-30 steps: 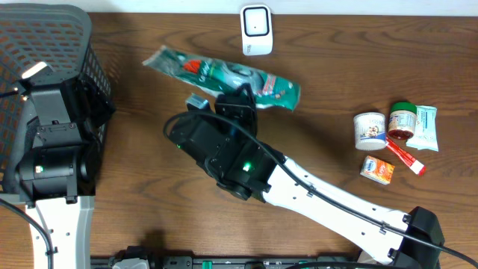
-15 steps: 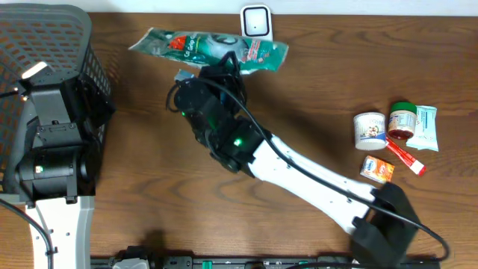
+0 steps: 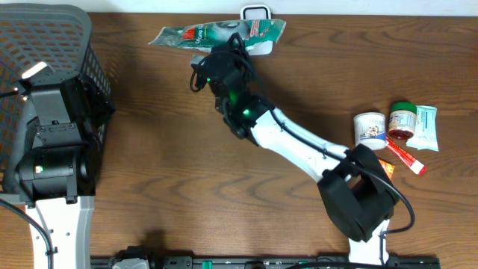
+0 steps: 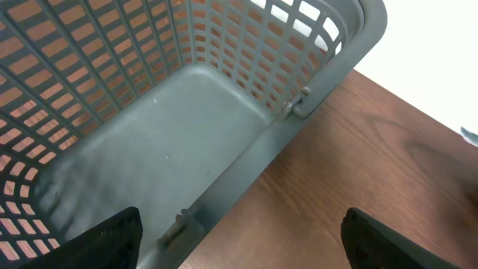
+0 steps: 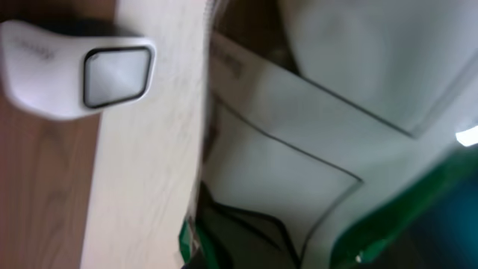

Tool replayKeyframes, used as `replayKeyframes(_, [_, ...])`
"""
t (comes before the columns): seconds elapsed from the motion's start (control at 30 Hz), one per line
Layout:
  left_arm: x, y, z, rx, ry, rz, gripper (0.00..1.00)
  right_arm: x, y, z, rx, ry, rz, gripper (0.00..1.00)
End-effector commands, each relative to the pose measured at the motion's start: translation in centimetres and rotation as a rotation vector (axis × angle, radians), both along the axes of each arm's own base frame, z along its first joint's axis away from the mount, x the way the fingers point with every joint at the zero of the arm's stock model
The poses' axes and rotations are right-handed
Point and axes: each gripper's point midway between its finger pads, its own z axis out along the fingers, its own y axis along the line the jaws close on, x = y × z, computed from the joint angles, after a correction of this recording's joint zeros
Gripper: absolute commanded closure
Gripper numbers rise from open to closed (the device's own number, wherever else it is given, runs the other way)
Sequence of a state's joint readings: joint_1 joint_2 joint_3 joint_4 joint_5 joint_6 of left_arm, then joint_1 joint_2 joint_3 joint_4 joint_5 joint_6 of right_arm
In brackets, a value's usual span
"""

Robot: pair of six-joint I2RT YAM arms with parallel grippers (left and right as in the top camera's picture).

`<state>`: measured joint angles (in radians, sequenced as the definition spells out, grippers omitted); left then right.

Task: Scan the item barcode
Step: 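Carry the glove pack up to the white scanner, then hold the glove pack in front of the white scanner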

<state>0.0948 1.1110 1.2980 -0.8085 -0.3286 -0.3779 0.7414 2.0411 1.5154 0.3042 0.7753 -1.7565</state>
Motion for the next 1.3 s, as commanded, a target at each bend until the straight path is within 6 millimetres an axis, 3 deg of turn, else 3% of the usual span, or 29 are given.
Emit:
replayKeyframes(0.0, [-0.1,0.4,0.1,0.012,0.004,0.020,0.15,2.3,0.2,-0.7,0.023,-0.006,0.091,0.99])
replayKeyframes(0.1, [-0.1,0.4,0.1,0.012,0.004,0.020,0.15,3.7,-0.1,-0.9,0.059,-0.037,0.126,0.99])
replayKeyframes(0.37, [-0.1,0.4,0.1,0.012,0.004,0.020,0.15,7.2,-0.8,-3.6,0.062,-0.026,0.122,0.99])
replayKeyframes(0.57, [-0.1,0.4,0.1,0.012,0.004,0.020,0.15,9.8,0.6,-2.7,0.157,-0.082,0.097,0.99])
replayKeyframes(0.73, [-0.1,0.4,0.1,0.012,0.004,0.020,0.15,10.3,1.2,-4.6,0.134,-0.030,0.136,0.99])
replayKeyframes(1.0, [-0.1,0.4,0.1,0.012,0.004,0.020,0.15,12.4,-1.4,-9.0,0.109,0.009,0.103,0.99])
replayKeyframes(1.13, [-0.1,0.4,0.1,0.012,0.004,0.020,0.15,12.9,-1.5,-9.3,0.136,-0.042,0.103,0.99])
replayKeyframes(1.27, [-0.1,0.4,0.1,0.012,0.004,0.020,0.15,12.6,-0.3,-9.1,0.207,-0.039,0.134,0.99])
